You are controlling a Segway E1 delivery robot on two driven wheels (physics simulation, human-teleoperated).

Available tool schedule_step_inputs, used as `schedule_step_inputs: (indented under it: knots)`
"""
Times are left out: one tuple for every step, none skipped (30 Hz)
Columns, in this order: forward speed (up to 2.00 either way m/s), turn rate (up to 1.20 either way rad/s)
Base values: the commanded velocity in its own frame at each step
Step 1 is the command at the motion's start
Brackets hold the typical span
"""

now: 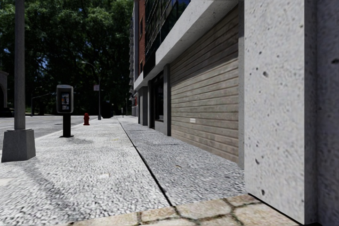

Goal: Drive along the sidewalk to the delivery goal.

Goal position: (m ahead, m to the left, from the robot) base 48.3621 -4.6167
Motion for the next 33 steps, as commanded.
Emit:
schedule_step_inputs:
  knots:
    - [1.6, 0.35]
    - [2.0, 0.35]
    - [2.0, 0.31]
    - [2.0, 0.28]
    - [2.0, 0.27]
    - [2.0, 0.27]
    - [2.0, 0.27]
    - [2.0, 0.26]
    - [2.0, 0.26]
    - [2.0, 0.26]
    - [2.0, 0.26]
    - [2.0, 0.26]
    - [2.0, 0.26]
    - [2.0, 0.26]
    - [2.0, 0.26]
    - [2.0, 0.26]
    - [2.0, 0.26]
    - [2.0, 0.26]
    - [2.0, 0.26]
    - [2.0, 0.26]
    - [2.0, 0.26]
    - [2.0, 0.26]
    - [2.0, 0.26]
    - [2.0, 0.26]
    - [2.0, 0.26]
    - [2.0, 0.26]
    - [2.0, 0.26]
    - [2.0, 0.26]
    - [2.0, 0.26]
    - [2.0, 0.26]
    - [2.0, 0.27]
    - [2.0, 0.29]
    - [2.0, 0.29]
